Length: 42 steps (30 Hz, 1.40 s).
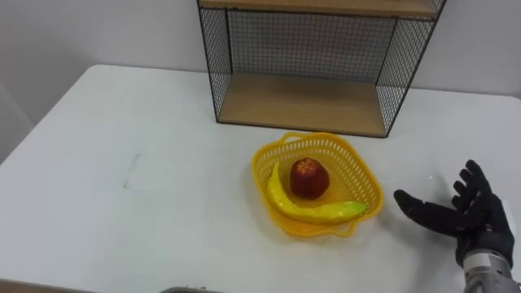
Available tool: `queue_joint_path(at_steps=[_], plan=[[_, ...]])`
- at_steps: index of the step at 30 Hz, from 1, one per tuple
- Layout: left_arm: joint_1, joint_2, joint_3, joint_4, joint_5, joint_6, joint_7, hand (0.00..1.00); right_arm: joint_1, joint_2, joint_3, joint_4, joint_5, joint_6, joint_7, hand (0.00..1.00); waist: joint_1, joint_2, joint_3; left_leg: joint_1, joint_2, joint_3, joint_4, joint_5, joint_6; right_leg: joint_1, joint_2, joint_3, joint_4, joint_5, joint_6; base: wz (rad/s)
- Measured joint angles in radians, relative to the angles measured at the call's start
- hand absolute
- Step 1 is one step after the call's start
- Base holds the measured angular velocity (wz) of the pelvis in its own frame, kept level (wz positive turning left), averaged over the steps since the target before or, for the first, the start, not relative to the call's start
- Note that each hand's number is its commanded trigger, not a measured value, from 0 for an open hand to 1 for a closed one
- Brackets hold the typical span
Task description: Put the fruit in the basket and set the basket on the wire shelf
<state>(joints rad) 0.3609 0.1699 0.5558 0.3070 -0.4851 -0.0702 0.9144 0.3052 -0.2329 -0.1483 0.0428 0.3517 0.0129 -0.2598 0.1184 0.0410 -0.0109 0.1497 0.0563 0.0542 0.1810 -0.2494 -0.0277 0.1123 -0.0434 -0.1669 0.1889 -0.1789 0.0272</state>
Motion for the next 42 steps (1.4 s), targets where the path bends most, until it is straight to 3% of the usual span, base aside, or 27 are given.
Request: queue_joint_path(at_steps=[5,9,12,17,20,25,28,32,37,42], plan=[[0.002,0.001,0.006,-0.143,0.035,-0.040,0.087,0.00,0.012,0.001,-0.012,-0.013,0.003,-0.002,-0.014,0.00,-0.001,-0.001,-0.0014,-0.001,0.000,-0.001,0.003,0.000,0.000,-0.005,-0.001,0.000,-0.001,0.000,0.001,0.00],[-0.018,0.005,0.032,-0.222,0.149,-0.064,0.119,0.00,0.017,0.001,-0.036,-0.011,-0.006,-0.012,-0.021,0.00,-0.001,0.002,-0.0014,0.004,-0.001,-0.002,0.006,0.000,0.000,0.006,0.000,0.002,-0.001,-0.001,0.001,0.00],[-0.018,0.005,0.027,-0.298,0.216,-0.086,0.119,0.00,0.023,0.001,-0.040,-0.011,-0.011,-0.036,-0.017,0.00,-0.008,-0.001,0.0010,0.001,-0.001,-0.007,0.010,0.000,0.000,0.010,-0.001,-0.004,-0.003,-0.001,0.001,0.04],[-0.023,0.005,-0.019,-0.367,0.222,-0.123,0.076,0.00,0.024,0.002,-0.040,-0.011,0.030,-0.065,0.026,0.00,-0.031,-0.004,0.0093,-0.006,-0.003,-0.014,0.017,0.000,0.000,0.014,-0.004,-0.016,-0.003,-0.002,0.002,0.08],[-0.022,0.005,-0.088,-0.399,0.222,-0.129,0.033,0.00,0.025,0.003,-0.031,-0.012,0.078,-0.074,0.049,0.00,-0.032,-0.003,0.0092,-0.006,-0.004,-0.015,0.017,0.000,0.000,0.008,-0.004,-0.016,-0.003,-0.002,0.002,0.00],[-0.022,0.004,-0.197,-0.472,0.222,-0.133,-0.101,0.00,0.024,0.065,-0.022,-0.014,0.165,-0.090,0.131,0.00,-0.038,-0.011,0.0069,-0.006,-0.005,-0.014,0.016,0.000,0.001,0.008,-0.004,-0.011,-0.003,-0.001,0.002,0.00],[-0.027,0.004,-0.255,-0.496,0.222,-0.133,-0.183,0.00,0.024,0.074,-0.006,-0.012,0.203,-0.090,0.173,0.00,-0.045,-0.017,0.0072,-0.008,-0.006,-0.014,0.018,0.000,0.001,0.009,-0.006,-0.011,-0.001,-0.001,0.002,0.00],[-0.028,0.003,-0.299,-0.497,0.193,-0.133,-0.272,0.00,0.024,0.081,0.017,-0.006,0.217,-0.090,0.199,0.00,-0.056,-0.016,0.0098,-0.006,-0.006,-0.014,0.018,0.001,0.002,0.010,-0.006,-0.010,-0.001,-0.001,0.003,0.00],[-0.028,-0.013,-0.360,-0.494,0.161,-0.133,-0.426,0.00,0.024,0.087,0.040,0.004,0.254,-0.091,0.244,0.00,-0.058,-0.027,0.0193,-0.004,-0.006,-0.007,0.017,0.000,0.002,0.007,-0.005,-0.002,-0.002,-0.001,0.003,-0.03],[-0.042,-0.039,-0.413,-0.440,0.152,-0.134,-0.523,0.00,0.008,0.093,0.056,0.005,0.311,-0.091,0.280,0.00,-0.058,-0.032,0.0197,-0.006,-0.007,-0.006,0.020,0.000,0.002,0.008,-0.005,0.000,-0.002,-0.001,0.004,0.00]])
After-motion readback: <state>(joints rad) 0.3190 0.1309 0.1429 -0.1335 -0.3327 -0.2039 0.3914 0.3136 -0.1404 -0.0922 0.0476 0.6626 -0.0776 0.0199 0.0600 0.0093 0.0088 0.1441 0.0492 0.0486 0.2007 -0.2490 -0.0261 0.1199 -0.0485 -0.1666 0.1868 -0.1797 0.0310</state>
